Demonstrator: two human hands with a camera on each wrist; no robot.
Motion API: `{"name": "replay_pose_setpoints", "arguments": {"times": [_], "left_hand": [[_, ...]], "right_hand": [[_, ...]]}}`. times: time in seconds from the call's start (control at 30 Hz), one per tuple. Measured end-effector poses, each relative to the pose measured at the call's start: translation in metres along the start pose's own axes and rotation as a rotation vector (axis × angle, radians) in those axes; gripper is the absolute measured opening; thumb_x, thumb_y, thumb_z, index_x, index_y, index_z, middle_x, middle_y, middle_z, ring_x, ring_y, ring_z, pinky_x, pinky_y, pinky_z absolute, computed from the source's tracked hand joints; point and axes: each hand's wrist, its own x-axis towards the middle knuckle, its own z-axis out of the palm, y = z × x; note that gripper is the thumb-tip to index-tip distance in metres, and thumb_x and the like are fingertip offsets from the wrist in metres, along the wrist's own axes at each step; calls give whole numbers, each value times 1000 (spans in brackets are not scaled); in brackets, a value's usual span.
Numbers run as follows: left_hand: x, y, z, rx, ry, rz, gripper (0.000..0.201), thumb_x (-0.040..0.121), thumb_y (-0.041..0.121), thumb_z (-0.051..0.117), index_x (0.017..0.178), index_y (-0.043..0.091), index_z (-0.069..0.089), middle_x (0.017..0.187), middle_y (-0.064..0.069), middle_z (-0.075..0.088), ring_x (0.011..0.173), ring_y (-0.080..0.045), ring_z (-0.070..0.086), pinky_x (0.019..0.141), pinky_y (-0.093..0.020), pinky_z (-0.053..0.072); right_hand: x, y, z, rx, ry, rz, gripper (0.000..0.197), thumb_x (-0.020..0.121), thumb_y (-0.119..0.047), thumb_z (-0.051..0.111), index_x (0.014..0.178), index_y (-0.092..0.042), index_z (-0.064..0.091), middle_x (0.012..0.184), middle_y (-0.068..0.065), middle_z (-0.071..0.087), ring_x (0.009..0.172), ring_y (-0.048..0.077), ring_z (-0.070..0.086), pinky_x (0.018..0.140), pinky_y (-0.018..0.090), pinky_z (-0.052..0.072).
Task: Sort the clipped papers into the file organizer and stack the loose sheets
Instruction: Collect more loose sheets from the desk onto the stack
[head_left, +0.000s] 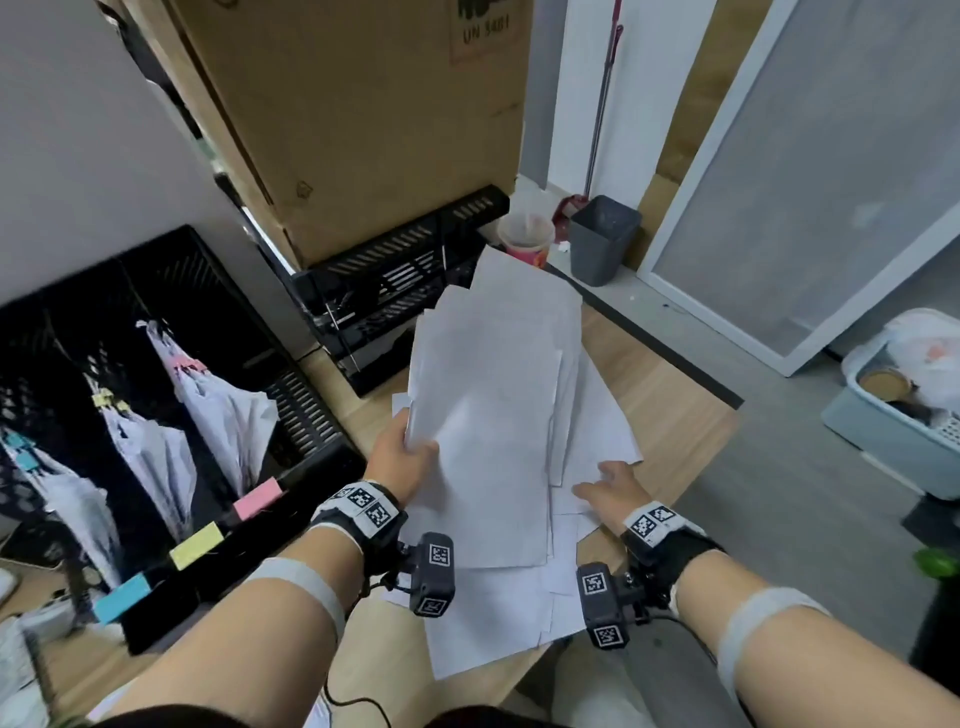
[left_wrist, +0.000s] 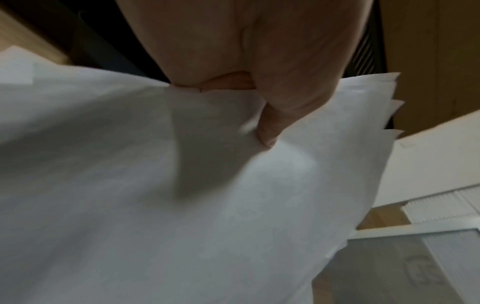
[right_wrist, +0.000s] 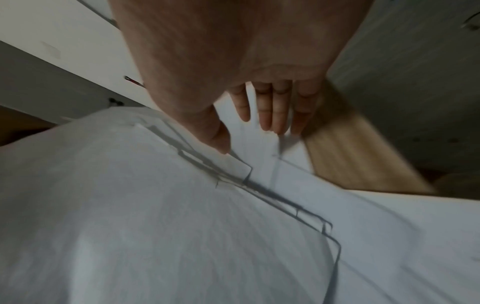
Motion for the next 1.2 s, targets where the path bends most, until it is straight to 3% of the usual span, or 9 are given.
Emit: {"name": "replay_pose_setpoints", "arguments": {"times": [0.1,0.23,0.4,0.63,0.73,0.9,0.97,1.07,1.2], "left_hand": [[-6,13,-18,-165,42,96,45,88,-6,58,128,13,59,113,-7,71,103,-29,66,92,-36,53],[-13,50,-34,-366,65,212,42,91,-7,61,128,13,55,112,-1,70,97,-14,68,95,-33,54],[-17,77,-37,-498,70,346,48,88,6,71,132,15,54,123,-3,71,112,-16,69,94,-28,55],[-33,43,-7,-545,10,252,60,76,12,85,128,11,56,121,-8,71,114,-27,68,93,-35,57],[-34,40,0,-492,-54,291,53,78,12,84,126,14,62,119,-6,73,113,-26,69,95,-39,56],[-30,34,6,-488,-64,248,55,78,13,84,128,14,60,120,-6,73,112,-24,69,96,-40,55],[-29,27,10,-445,-43,176,47,78,24,83,121,17,66,114,-4,75,107,-24,71,97,-47,56],[-27,22,11,-392,-2,101,37,73,44,77,103,22,74,105,-3,78,102,-26,72,96,-55,54],[-28,37,-4,-529,19,84,24,88,15,74,111,14,71,114,-9,75,108,-30,70,100,-50,53]], "right_hand": [[-17,-48,-7,187,-5,-201,77,86,-10,67,150,-15,23,148,12,41,133,26,44,104,33,39],[-51,-118,-24,264,73,-460,50,83,-4,57,128,-19,43,103,1,61,89,19,61,74,33,52],[-78,-154,-33,395,258,-692,28,81,-3,60,108,-12,58,101,7,67,88,20,65,73,28,52],[-73,-92,-13,435,225,-548,50,80,4,61,125,-15,51,106,3,67,97,20,65,69,15,46],[-71,-85,-15,447,210,-522,50,80,6,58,125,-16,52,103,3,68,90,13,65,62,10,48],[-62,-79,-17,417,195,-493,43,78,4,60,118,-13,62,102,4,70,93,19,64,72,25,49],[-56,-73,-16,367,160,-410,29,80,1,62,106,-11,66,93,2,70,87,20,63,72,27,48],[-51,-68,-18,214,115,-322,22,82,-10,66,104,-13,65,96,4,69,84,20,62,74,27,44],[-44,-79,-25,-46,21,-422,8,89,-16,62,94,-14,67,95,9,71,91,28,66,79,32,51]]}}
